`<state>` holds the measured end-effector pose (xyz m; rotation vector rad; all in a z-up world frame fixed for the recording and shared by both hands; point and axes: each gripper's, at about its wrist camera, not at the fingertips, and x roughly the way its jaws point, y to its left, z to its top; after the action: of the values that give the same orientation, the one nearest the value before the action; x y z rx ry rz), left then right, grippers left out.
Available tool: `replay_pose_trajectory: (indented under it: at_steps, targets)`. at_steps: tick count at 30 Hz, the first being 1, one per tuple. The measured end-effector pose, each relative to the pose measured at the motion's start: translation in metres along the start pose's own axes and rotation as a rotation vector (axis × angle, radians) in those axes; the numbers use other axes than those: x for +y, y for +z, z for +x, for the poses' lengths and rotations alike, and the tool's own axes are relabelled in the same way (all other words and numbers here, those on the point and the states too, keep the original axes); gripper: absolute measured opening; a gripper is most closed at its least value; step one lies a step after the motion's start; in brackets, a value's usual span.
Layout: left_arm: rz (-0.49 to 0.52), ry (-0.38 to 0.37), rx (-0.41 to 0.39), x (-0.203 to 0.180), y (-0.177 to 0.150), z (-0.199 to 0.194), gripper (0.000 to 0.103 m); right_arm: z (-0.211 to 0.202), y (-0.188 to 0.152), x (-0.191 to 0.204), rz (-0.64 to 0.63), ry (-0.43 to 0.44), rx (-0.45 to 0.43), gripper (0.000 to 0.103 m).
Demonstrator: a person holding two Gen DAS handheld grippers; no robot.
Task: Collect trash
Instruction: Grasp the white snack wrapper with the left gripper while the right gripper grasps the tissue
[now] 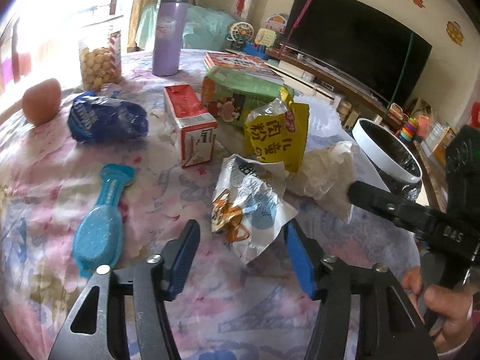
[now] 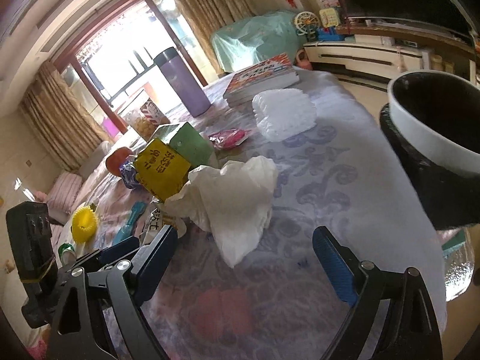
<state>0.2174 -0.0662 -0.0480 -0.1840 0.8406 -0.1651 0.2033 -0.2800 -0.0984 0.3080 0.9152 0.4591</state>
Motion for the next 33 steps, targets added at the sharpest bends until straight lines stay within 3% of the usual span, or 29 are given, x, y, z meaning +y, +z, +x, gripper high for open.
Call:
replay_pose_trajectory:
  at_steps: [2,3,5,11,33]
  targets:
    - [0.007,-0.013,0.014,-0.001,0.003,0.008,0.036,0.009,0.003,0.0,0.002,0.013,0.021,0.075]
    - [0.004,-0.029,0.024,-0.001,0.004,0.012,0.033,0.011,0.004,-0.001,0.004,0.016,0.028,0.07]
    - [0.002,-0.038,0.022,-0.001,0.004,0.014,0.028,0.015,0.005,-0.001,0.005,0.025,0.039,0.042]
    - [0.016,-0.071,0.019,-0.005,0.003,0.014,0.023,0.001,-0.002,-0.002,-0.018,0.039,0.02,0.024]
    - [0.135,-0.198,0.026,-0.065,0.028,0.042,0.022,-0.087,0.0,-0.07,0.09,-0.092,-0.132,0.024]
